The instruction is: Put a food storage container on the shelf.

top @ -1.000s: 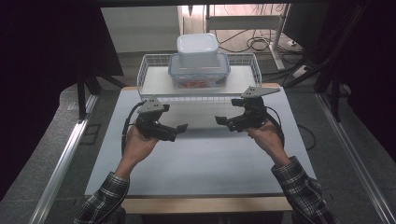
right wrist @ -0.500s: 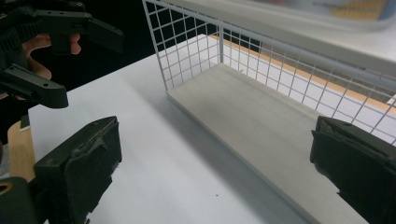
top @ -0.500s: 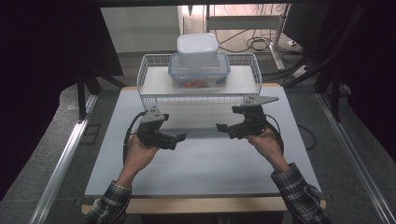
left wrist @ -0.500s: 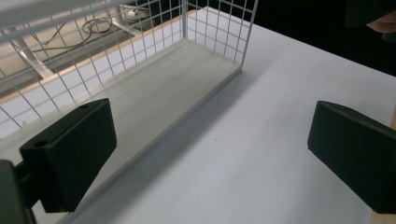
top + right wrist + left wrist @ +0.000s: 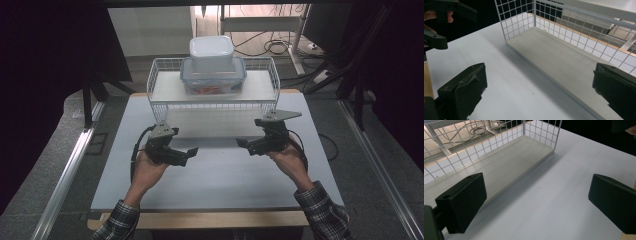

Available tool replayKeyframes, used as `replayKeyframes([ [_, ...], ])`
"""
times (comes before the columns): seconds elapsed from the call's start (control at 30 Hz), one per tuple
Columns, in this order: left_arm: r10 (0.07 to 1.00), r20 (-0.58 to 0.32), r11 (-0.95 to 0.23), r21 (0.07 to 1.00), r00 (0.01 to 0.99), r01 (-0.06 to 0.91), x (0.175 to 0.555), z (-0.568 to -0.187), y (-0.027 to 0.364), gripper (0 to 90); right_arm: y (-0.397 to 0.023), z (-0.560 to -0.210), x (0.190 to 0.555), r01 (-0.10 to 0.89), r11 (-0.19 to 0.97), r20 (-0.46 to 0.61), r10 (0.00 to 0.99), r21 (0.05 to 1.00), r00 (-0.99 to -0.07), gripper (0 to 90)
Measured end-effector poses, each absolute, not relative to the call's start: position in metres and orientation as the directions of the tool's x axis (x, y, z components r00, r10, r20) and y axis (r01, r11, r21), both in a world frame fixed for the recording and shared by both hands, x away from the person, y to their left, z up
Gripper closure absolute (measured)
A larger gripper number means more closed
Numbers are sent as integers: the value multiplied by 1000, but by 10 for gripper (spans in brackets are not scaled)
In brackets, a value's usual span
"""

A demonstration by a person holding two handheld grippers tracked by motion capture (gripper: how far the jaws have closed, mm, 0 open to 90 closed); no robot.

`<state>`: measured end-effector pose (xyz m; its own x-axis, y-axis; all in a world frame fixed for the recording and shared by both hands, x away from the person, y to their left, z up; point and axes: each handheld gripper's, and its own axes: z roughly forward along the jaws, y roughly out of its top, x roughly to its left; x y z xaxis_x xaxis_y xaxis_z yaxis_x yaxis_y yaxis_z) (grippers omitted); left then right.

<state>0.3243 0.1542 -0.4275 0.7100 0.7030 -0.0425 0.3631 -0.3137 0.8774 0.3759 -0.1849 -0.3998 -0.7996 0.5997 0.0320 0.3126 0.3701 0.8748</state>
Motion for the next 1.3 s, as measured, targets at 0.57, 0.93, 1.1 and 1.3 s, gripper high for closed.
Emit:
replayKeyframes([
  [0.57,720,-69,-319,851,691,418,312,-450,162,19,-195,-428,362,354,388,58,600,851,-798,0],
  [0.93,720,-74,-331,837,690,435,307,-463,160,19,-206,-442,354,379,389,66,620,840,-782,0],
  [1.1,723,-83,-327,834,686,445,305,-470,162,19,-211,-448,350,393,389,76,624,833,-778,0],
  [1.3,732,-81,-330,827,677,455,302,-478,165,19,-218,-458,346,404,398,70,635,823,-769,0],
])
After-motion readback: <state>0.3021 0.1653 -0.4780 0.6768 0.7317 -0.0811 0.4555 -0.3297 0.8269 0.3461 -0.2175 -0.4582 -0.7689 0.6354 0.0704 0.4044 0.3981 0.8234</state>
